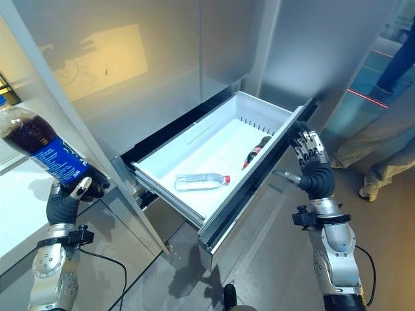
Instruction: Take the drinks into the refrigerator
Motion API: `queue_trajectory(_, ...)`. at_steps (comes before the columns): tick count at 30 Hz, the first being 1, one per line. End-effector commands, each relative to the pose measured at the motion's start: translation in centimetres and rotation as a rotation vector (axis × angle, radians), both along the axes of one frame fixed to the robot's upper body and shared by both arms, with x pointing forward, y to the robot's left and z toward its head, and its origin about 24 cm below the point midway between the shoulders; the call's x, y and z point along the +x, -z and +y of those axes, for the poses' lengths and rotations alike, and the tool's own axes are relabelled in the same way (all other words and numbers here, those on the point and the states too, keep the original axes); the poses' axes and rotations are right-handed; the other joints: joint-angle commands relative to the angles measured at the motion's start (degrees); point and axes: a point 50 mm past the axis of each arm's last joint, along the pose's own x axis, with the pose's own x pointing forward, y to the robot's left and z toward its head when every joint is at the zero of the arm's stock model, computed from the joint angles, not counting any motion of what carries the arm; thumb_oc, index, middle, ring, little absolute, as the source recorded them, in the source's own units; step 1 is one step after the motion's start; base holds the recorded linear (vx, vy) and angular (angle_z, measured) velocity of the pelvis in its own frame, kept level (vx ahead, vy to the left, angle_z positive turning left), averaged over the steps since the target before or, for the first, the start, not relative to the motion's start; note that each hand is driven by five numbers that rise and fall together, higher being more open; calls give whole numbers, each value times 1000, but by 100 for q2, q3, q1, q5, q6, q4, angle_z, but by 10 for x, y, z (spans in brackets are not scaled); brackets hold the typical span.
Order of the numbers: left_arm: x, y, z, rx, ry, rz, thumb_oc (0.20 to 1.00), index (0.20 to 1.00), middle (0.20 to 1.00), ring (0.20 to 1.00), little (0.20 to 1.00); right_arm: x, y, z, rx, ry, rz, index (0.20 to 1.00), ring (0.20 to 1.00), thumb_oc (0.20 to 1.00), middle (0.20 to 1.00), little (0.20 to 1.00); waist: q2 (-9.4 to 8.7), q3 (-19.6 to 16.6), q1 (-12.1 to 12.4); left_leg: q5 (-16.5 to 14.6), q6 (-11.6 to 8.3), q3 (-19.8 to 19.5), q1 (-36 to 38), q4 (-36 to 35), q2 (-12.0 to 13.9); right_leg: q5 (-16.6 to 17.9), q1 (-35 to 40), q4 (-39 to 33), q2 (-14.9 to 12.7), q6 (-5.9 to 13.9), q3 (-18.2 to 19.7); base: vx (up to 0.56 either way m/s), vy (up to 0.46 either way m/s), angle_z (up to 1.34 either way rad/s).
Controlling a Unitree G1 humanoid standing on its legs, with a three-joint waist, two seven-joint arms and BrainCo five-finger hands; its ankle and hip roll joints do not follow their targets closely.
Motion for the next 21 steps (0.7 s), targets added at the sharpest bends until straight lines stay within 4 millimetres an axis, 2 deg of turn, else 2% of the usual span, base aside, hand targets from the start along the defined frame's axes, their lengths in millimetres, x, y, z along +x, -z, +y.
queue_trajectory(1, 3, -78, -3, 92, 107, -394, 200, 200, 200, 200, 200, -5, -32, -6, -20, 30, -179, 1000, 1000, 1000, 1000, 1000, -99, 60, 202, -712, 572, -407, -71, 474, -333, -960, 318, 920, -288, 382, -130, 1, -3, 9)
queue_trajectory(10, 1, -87, -17, 159, 232, -415, 200, 200, 200, 200, 200, 8, -24, -10, -40, -44, -95, 1000, 1000, 1000, 1000, 1000, -167, 65, 332, -685, 564, -523, -79, 447, -324, -994, 374, 946, -327, 373, -284, 2, -10, 10)
queue_trajectory(12, 3, -93, -30, 213, 358, -413, 200, 200, 200, 200, 200, 16, -27, -6, -39, -154, -61, 1000, 1000, 1000, 1000, 1000, -202, 71, 366, -676, 551, -542, -93, 475, -322, -998, 371, 979, -335, 367, -320, -6, -22, 15)
queue_trajectory(13, 3, -93, -30, 211, 359, -414, 200, 200, 200, 200, 200, 17, -27, -6, -38, -157, -61, 1000, 1000, 1000, 1000, 1000, -199, 75, 361, -678, 551, -545, -98, 482, -323, -1001, 370, 981, -337, 368, -323, -14, -26, 16)
queue_trajectory(16, 5, -91, -47, 215, 522, -390, 200, 200, 200, 200, 200, 30, -34, 0, -99, -273, -11, 1000, 1000, 1000, 1000, 1000, -239, 77, 391, -674, 541, -551, -119, 518, -324, -990, 361, 999, -340, 368, -338, -10, -15, 5)
queue_trajectory(19, 9, -87, -79, 242, 794, -332, 200, 200, 200, 200, 200, 53, -41, 26, -93, -483, 63, 1000, 1000, 1000, 1000, 1000, -260, 81, 440, -649, 527, -525, -129, 549, -315, -957, 350, 1007, -353, 372, -332, -24, -19, 1)
queue_trajectory(20, 9, -88, -79, 242, 792, -334, 200, 200, 200, 200, 200, 54, -41, 26, -93, -485, 61, 1000, 1000, 1000, 1000, 1000, -256, 92, 434, -652, 527, -523, -127, 551, -314, -960, 351, 1010, -352, 372, -330, 0, 0, 0)
queue_trajectory(21, 9, -92, -89, 277, 899, -323, 200, 200, 200, 200, 200, 59, -49, 42, -129, -601, 88, 1000, 1000, 1000, 1000, 1000, -262, 94, 445, -628, 515, -506, -128, 548, -309, -948, 340, 1012, -345, 377, -324, 0, 0, 0)
